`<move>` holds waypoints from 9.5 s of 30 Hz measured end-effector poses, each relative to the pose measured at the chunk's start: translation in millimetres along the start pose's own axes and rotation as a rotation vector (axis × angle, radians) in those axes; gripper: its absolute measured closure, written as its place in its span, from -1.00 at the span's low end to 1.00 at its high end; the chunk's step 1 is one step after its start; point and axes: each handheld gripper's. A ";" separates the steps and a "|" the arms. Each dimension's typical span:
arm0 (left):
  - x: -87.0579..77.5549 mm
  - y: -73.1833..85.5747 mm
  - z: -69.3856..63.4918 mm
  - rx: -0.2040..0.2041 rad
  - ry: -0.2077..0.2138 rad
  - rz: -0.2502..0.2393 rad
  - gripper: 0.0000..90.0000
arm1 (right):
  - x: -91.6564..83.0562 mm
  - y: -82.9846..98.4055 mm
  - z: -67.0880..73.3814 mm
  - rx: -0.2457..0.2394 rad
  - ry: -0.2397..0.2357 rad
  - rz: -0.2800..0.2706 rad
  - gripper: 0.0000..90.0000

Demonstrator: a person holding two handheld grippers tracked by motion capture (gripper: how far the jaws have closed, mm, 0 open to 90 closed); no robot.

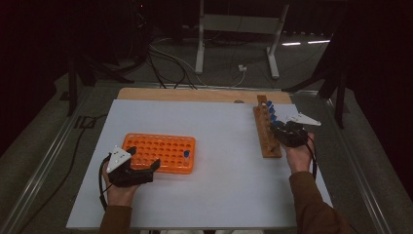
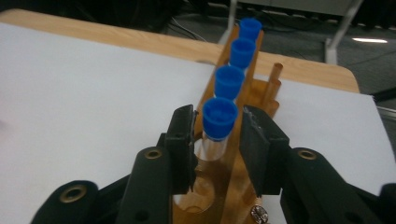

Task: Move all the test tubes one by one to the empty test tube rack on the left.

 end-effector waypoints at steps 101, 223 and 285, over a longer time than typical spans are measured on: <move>49.2 -70.9 -101.1 0.200 0.141 -0.067 -0.47 | -48.6 -28.6 161.9 -0.168 -0.512 -0.018 0.70; 55.2 6.8 -55.8 0.186 0.138 0.148 0.53 | -54.5 3.4 108.1 -0.105 -0.425 -0.058 -0.96; -0.7 -6.7 -19.9 0.043 -0.057 -0.058 -0.97 | -20.6 -30.6 3.6 0.053 -0.107 -0.052 -0.76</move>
Point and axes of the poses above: each handheld gripper's, and its own axes: x roughly forward along the jaws, y roughly out of its underside, z roughly to its left, and after that the axes turned 7 degrees about x, right-handed
